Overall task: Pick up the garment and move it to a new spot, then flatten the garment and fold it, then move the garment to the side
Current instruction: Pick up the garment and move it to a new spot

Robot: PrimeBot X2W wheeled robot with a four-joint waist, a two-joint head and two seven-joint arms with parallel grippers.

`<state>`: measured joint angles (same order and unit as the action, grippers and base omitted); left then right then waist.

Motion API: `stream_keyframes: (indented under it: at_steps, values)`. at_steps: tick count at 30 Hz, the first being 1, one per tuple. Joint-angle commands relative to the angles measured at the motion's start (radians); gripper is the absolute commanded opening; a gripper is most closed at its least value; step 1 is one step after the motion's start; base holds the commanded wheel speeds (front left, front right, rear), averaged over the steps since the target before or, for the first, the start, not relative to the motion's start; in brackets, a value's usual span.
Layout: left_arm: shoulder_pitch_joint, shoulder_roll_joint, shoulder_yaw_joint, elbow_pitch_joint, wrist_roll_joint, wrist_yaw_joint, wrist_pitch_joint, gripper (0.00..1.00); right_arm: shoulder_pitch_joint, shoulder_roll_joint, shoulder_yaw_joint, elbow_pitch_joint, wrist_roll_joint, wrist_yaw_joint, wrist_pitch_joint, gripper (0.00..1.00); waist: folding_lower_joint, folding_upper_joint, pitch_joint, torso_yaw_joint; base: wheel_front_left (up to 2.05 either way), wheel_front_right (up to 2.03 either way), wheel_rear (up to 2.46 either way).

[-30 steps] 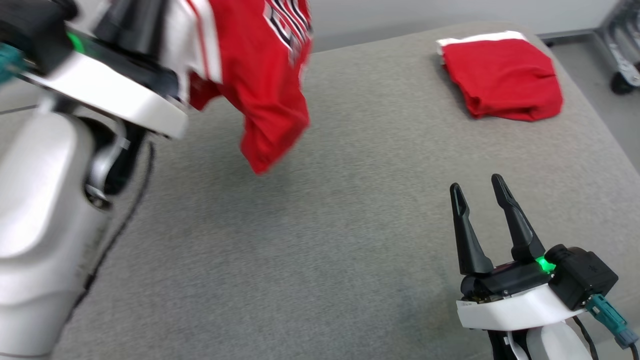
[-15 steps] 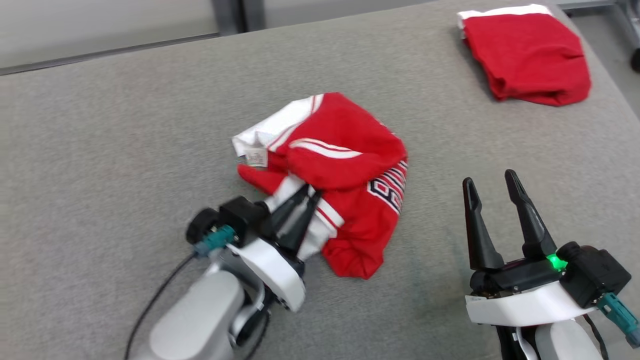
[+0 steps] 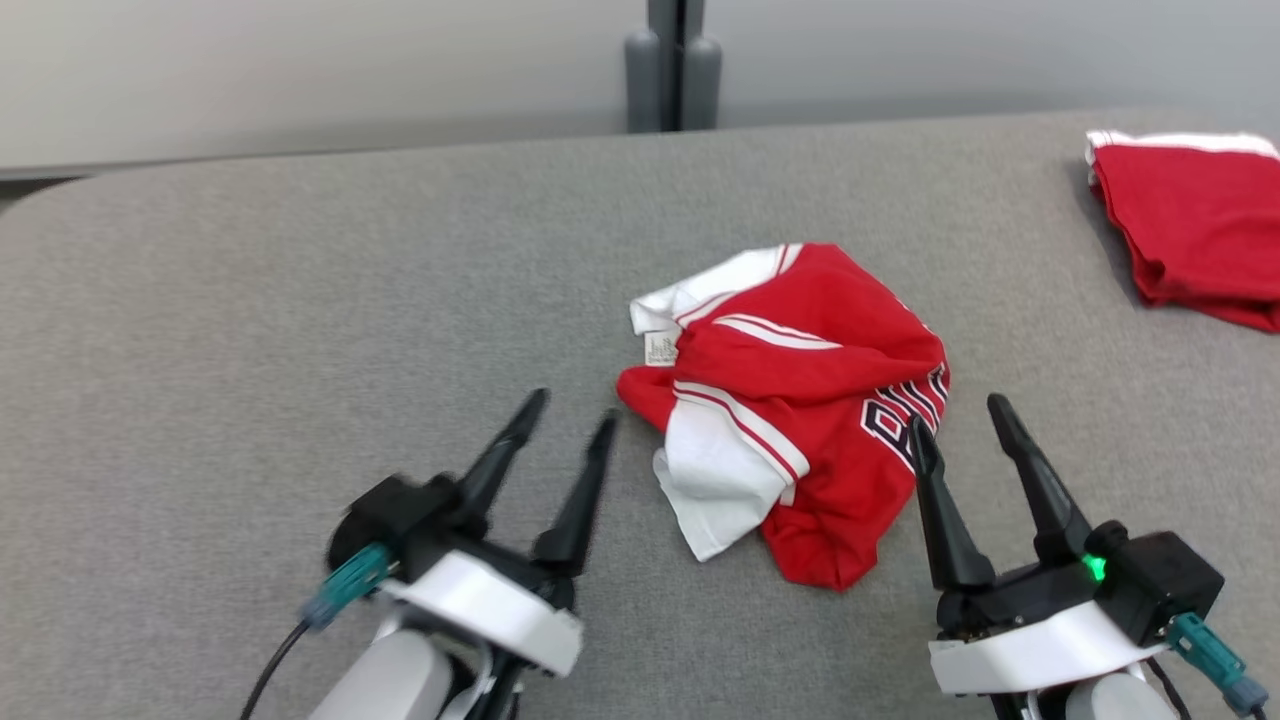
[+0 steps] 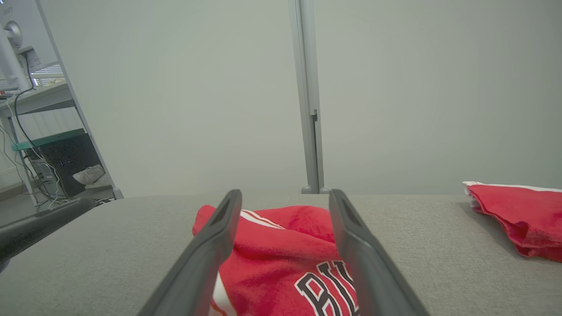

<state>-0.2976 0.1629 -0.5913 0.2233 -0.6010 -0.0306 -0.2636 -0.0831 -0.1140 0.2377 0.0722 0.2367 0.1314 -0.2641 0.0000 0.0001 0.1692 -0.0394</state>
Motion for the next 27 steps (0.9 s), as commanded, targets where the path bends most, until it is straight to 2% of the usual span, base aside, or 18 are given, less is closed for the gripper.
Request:
stream_keyframes:
  at_steps: [1, 3, 6, 10, 13, 20, 23, 27]
  values:
    - [0.025, 0.007, 0.013, -0.008, 0.012, 0.008, 0.0, 1.0, 0.011, -0.005, 0.001, 0.004, 0.0, -0.002, 0.0, 1.0, 0.0, -0.0001, -0.051, 0.042, 0.0, 0.0, 0.0]
    - [0.085, 0.012, 0.092, -0.073, 0.066, 0.032, -0.001, 1.0, 0.027, -0.004, 0.011, 0.017, 0.005, -0.002, 0.0, 1.0, 0.0, -0.0001, -0.081, 0.053, 0.0, 0.0, 0.0]
    - [0.18, 0.025, 0.186, -0.168, 0.223, 0.06, 0.0, 1.0, 0.048, 0.001, 0.017, 0.036, 0.009, -0.002, 0.0, 1.0, 0.0, -0.0001, -0.125, 0.067, 0.0, 0.0, 0.0]
    - [0.3, -0.014, 0.313, -0.229, 0.348, 0.078, 0.0, 1.0, 0.068, 0.007, 0.025, 0.057, 0.011, -0.002, 0.0, 1.0, 0.0, -0.0001, -0.162, 0.073, 0.0, 0.0, 0.0]
    - [0.37, -0.042, 0.37, -0.227, 0.423, 0.079, 0.0, 1.0, 0.086, 0.015, 0.026, 0.068, 0.008, -0.002, 0.0, 1.0, 0.0, -0.0001, -0.177, 0.075, 0.0, 0.0, 0.0]
    - [0.464, -0.092, 0.442, -0.217, 0.499, 0.071, 0.0, 1.0, 0.125, 0.028, 0.018, 0.093, -0.012, -0.002, 0.0, 1.0, 0.0, -0.0001, -0.207, 0.071, 0.0, 0.0, 0.0]
    - [0.477, -0.101, 0.457, -0.216, 0.504, 0.085, 0.0, 1.0, 0.136, 0.035, -0.004, 0.1, -0.025, -0.002, 0.0, 1.0, 0.0, -0.0001, -0.214, 0.071, 0.0, 0.0, 0.0]
    - [0.487, -0.108, 0.469, -0.214, 0.493, 0.074, 0.0, 1.0, 0.141, 0.047, -0.036, 0.099, -0.032, -0.002, 0.0, 1.0, 0.0, -0.0001, -0.22, 0.071, 0.0, 0.0, 0.0]
